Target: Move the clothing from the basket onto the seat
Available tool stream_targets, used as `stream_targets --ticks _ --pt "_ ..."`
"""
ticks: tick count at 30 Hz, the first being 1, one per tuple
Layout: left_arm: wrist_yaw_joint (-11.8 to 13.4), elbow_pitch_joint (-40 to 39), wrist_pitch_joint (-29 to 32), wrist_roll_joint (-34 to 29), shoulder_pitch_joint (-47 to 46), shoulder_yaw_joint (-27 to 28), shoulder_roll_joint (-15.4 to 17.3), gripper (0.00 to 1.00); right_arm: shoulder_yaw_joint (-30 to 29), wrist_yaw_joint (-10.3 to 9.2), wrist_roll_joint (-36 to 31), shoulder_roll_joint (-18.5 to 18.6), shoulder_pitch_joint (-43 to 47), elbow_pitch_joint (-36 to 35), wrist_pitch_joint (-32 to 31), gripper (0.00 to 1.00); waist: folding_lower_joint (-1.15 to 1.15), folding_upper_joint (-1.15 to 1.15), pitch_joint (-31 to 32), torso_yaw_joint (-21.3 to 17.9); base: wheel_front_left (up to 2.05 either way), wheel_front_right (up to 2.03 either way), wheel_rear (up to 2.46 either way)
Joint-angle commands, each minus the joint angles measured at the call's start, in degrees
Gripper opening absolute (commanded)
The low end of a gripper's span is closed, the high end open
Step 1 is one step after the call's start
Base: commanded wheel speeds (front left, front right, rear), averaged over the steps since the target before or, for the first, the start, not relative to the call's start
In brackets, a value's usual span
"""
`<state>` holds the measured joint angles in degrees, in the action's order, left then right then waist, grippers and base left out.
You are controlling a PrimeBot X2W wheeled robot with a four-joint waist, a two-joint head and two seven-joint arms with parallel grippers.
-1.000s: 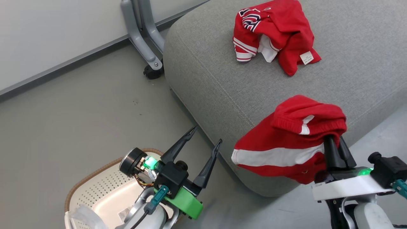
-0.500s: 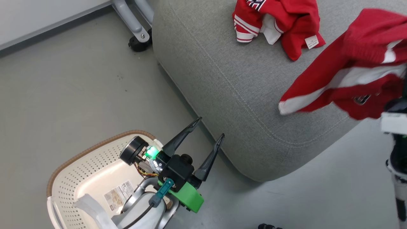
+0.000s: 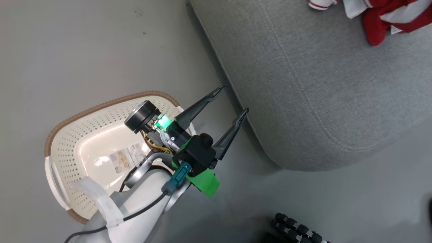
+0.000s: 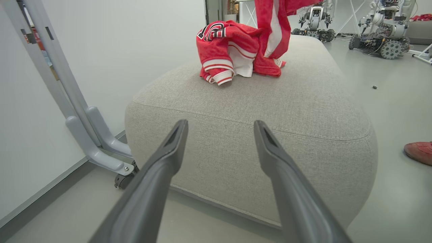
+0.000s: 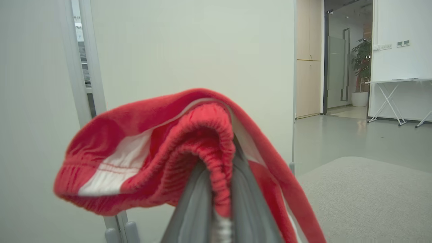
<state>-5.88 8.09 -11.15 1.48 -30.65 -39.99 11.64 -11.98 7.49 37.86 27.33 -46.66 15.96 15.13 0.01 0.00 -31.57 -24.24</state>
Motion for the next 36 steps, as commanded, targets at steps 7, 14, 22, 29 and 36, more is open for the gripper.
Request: stream_targets --ticks 7,14,22,29,36 --pt "0.3 -0.3 -0.5 -0.7 -3.3 -0.1 -0.4 1.00 1.4 0.00 -4.7 2.9 -9.9 18.6 0.0 0.00 -0.01 0.00 -11.2 11.4 0.00 0.00 0.00" --pt "0.9 0.4 -1.3 -0.2 -3.5 -0.4 -0.7 1.00 1.8 0.00 -6.9 1.3 -16.0 33.3 0.0 0.00 -0.01 0.00 -12.0 13.3 0.00 0.00 0.00" --pt "1.7 3.3 -2.7 0.1 -3.7 -1.5 -2.4 1.00 0.7 0.00 -14.7 -0.1 -14.5 31.2 0.0 1.00 -0.01 0.00 -7.7 14.1 0.00 0.00 0.00" --pt "3.7 8.0 -3.9 2.8 0.4 -0.6 -3.8 1.00 -4.4 0.00 -21.8 -7.0 -3.2 17.2 0.0 1.00 -0.01 0.00 1.4 14.2 0.00 0.00 0.00" --pt "6.3 8.5 -4.0 7.7 6.4 3.5 -5.7 1.00 -1.6 -0.04 -24.4 -15.1 14.2 8.0 0.0 1.00 -0.01 0.00 11.1 16.0 0.00 0.00 0.00"
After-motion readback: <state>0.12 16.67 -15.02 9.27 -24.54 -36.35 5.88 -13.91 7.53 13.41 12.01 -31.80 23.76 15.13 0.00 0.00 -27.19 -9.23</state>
